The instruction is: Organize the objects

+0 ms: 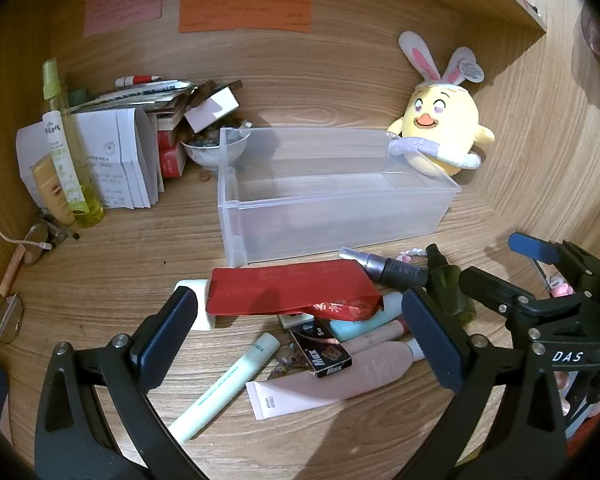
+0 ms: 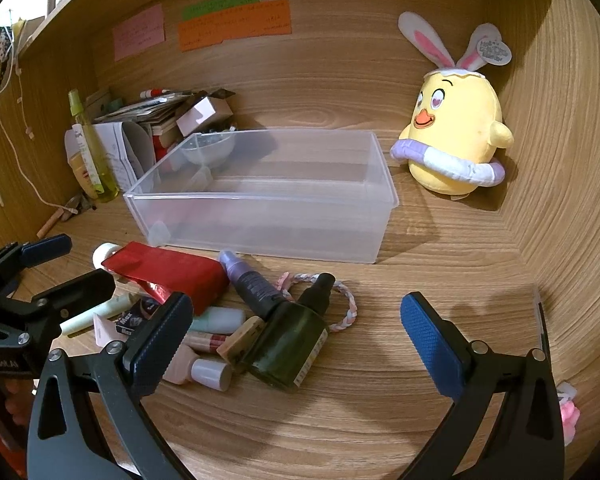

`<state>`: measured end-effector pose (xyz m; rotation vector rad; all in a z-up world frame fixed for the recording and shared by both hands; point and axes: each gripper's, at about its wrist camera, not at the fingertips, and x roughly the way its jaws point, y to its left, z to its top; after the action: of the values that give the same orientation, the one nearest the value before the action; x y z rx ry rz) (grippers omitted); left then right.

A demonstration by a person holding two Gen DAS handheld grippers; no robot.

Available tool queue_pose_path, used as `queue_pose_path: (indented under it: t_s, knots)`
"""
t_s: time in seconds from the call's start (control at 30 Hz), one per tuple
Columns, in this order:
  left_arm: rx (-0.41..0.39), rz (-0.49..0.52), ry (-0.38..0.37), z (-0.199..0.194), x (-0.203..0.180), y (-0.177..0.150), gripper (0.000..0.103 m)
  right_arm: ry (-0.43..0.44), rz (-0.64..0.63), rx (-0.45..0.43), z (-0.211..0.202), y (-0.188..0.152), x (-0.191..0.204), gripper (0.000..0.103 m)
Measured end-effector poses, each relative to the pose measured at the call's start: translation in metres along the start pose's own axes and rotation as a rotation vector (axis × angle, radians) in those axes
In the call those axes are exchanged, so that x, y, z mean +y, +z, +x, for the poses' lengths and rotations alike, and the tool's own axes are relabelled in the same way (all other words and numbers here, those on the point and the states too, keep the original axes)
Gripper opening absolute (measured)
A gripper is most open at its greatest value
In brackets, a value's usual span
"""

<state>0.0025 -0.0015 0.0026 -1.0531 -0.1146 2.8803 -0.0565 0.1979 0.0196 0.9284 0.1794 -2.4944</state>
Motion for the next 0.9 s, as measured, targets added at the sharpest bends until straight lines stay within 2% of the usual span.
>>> queue_pose_path:
  t_s: [0.9]
  knots:
    - [0.006, -0.008, 0.001, -0.0009, 0.0016, 0.002, 0.103, -0.009, -0.015, -0.006, -0.0036, 0.0016, 0.0024, 0.103]
